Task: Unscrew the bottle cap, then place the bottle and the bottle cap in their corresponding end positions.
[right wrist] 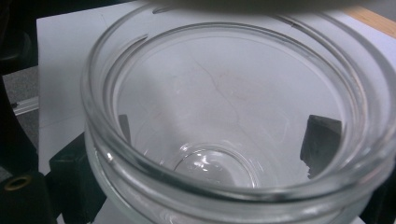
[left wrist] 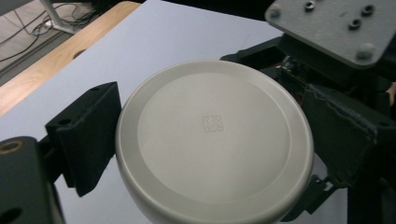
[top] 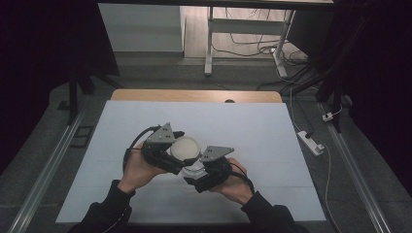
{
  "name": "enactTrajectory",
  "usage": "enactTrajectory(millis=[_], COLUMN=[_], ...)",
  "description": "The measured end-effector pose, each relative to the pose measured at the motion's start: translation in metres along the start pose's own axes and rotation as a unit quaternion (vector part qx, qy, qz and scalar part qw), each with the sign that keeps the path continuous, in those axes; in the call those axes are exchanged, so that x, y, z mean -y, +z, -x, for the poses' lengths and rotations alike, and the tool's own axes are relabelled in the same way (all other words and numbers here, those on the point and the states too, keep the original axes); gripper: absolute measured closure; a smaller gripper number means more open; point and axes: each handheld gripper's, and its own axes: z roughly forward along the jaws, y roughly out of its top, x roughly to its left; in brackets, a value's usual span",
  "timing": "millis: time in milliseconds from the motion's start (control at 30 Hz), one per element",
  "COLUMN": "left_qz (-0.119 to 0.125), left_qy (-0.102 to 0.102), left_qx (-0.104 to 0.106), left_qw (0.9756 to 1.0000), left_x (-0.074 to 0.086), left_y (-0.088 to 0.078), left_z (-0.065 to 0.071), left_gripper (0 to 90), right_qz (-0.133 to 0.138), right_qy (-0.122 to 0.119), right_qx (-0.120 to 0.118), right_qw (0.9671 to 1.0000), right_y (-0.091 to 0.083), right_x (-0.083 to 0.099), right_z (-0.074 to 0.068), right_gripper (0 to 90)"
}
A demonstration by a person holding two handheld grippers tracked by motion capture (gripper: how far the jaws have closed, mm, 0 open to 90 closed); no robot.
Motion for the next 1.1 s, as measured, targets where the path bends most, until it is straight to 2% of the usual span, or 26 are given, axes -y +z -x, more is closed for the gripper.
enactTrajectory(millis=[433, 833, 1100], left_qz=[0.005, 0.007, 0.01], left_qy=[-0.01, -0.01, -0.009], left_qx=[-0.016, -0.019, -0.009], left_qw=[0.9998, 0.9997, 0.9999], left_x=[0.003, 0.005, 0.006], left_y=[-0.009, -0.016, -0.019], left_z=[-0.01, -0.01, -0.005], left_gripper=[8.9, 8.9, 8.8], right_qz=[-0.006, 0.002, 0.007], right_qy=[-0.003, 0.002, 0.01], right_qx=[0.0, 0.019, 0.03], right_qw=[1.0, 0.9998, 0.9995], right_y=[0.0, -0.005, -0.006], right_x=[0.005, 0.004, 0.002], right_z=[-0.001, 0.012, 0.022], right_gripper=[6.5, 6.5, 6.5])
